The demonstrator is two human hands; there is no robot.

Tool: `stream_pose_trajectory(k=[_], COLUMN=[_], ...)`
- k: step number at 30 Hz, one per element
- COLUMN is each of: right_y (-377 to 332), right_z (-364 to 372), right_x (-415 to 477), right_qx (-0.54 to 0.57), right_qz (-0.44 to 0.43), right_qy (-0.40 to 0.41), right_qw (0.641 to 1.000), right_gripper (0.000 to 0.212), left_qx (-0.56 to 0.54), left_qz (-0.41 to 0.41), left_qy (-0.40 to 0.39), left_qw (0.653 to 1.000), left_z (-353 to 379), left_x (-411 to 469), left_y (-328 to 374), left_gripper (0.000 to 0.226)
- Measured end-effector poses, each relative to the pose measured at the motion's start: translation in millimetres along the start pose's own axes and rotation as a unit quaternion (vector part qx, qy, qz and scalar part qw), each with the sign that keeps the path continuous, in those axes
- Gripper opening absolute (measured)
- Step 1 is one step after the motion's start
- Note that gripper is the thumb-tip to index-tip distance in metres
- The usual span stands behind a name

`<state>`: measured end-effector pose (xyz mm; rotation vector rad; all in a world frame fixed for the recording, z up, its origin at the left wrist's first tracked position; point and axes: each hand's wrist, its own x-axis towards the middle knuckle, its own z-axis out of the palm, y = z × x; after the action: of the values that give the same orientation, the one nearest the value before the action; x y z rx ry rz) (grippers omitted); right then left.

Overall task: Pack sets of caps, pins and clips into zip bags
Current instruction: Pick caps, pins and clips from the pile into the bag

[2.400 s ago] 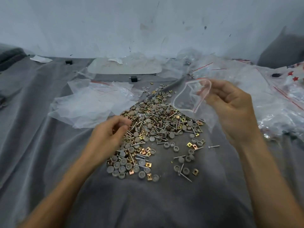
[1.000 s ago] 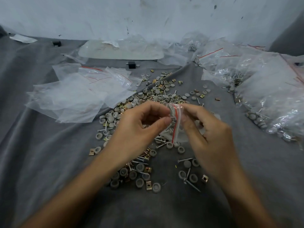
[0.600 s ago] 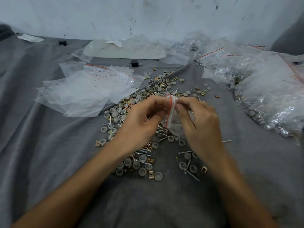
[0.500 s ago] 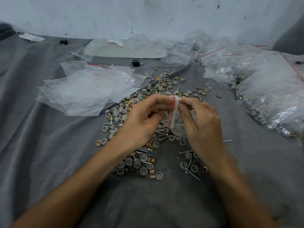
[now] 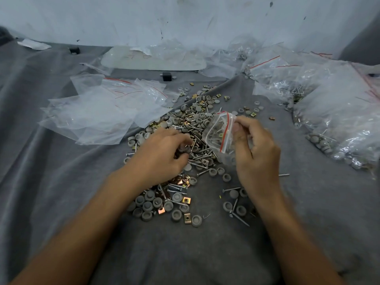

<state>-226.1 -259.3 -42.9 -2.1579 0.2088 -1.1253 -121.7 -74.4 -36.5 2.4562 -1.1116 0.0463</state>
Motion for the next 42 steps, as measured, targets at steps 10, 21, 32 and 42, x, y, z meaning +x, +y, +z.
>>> stream_pose_trajectory(k=[10, 21, 32, 42], right_y=[-2, 0, -2, 0], right_z=[2, 2, 4, 4], right_x=[-2, -3, -5, -5], right_qx=[-0.004, 0.002, -0.023, -0.023], right_qz=[-0.008, -0.001, -0.038, -0.039], right_qy=[-0.012, -0.034, -0.068, -0.071], right_qw=[1.000, 0.999, 0.997, 0.996], right_gripper=[0.017, 0.019, 0.019, 0.022], left_qx=[0.060, -0.006, -0.417, -0.228], left_qz=[-0.001, -0.015, -0.053, -0.113], left_qy=[0.005, 0.052, 0.129, 0.146], left_qw=[0.998, 0.998, 0.898, 0.956], left_z=[6, -3, -7, -11], left_x=[-1, 2, 4, 3], left_y=[3, 0, 15, -3], left_gripper=[0.033, 0.024, 0.013, 0.010])
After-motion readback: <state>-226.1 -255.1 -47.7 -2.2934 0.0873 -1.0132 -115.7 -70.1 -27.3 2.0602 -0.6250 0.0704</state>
